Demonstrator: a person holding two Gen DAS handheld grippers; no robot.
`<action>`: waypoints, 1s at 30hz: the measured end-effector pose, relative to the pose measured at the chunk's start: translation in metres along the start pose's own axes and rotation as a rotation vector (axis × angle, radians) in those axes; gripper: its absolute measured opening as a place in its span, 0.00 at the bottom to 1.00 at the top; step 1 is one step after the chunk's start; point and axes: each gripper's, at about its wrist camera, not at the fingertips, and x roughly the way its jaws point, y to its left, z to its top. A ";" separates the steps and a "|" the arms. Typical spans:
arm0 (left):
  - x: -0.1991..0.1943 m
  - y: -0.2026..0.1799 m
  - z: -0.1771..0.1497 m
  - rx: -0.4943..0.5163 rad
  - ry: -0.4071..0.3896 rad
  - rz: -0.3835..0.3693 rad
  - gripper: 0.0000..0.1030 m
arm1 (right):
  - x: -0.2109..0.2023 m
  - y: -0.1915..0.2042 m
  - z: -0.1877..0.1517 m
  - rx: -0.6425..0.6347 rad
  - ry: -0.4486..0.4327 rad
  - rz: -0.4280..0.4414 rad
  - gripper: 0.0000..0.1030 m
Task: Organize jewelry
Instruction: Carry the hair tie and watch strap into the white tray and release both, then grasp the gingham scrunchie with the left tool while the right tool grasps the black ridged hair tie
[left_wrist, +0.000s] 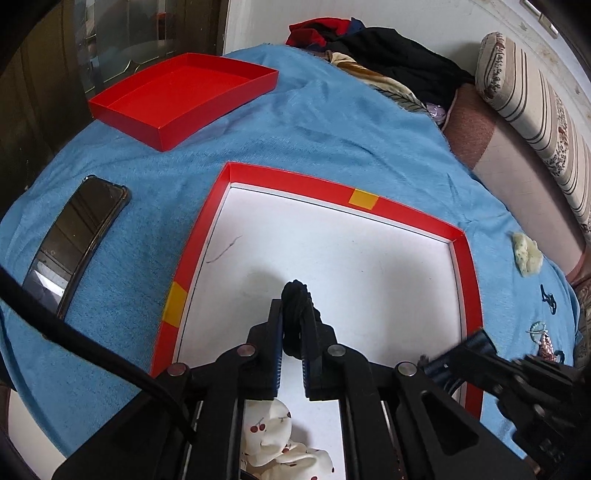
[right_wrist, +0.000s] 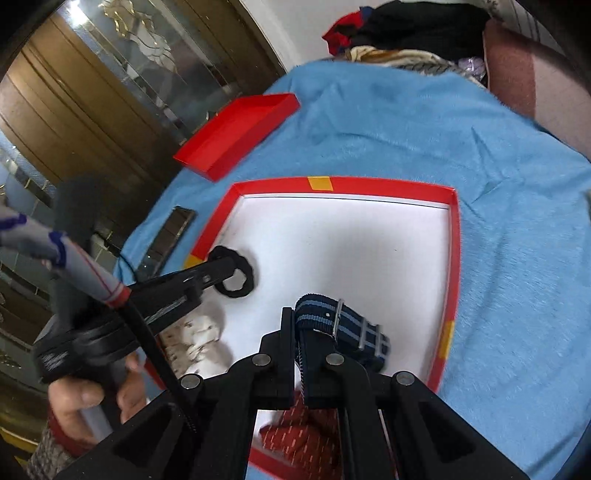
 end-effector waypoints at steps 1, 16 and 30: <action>0.000 0.000 0.000 0.000 -0.004 0.003 0.15 | 0.002 -0.001 0.002 -0.001 0.000 -0.008 0.04; -0.043 -0.005 -0.003 -0.021 -0.093 0.012 0.46 | -0.022 0.004 -0.005 -0.035 -0.022 -0.002 0.55; -0.085 -0.081 -0.043 0.106 -0.118 -0.026 0.54 | -0.138 -0.076 -0.108 0.104 -0.152 -0.132 0.58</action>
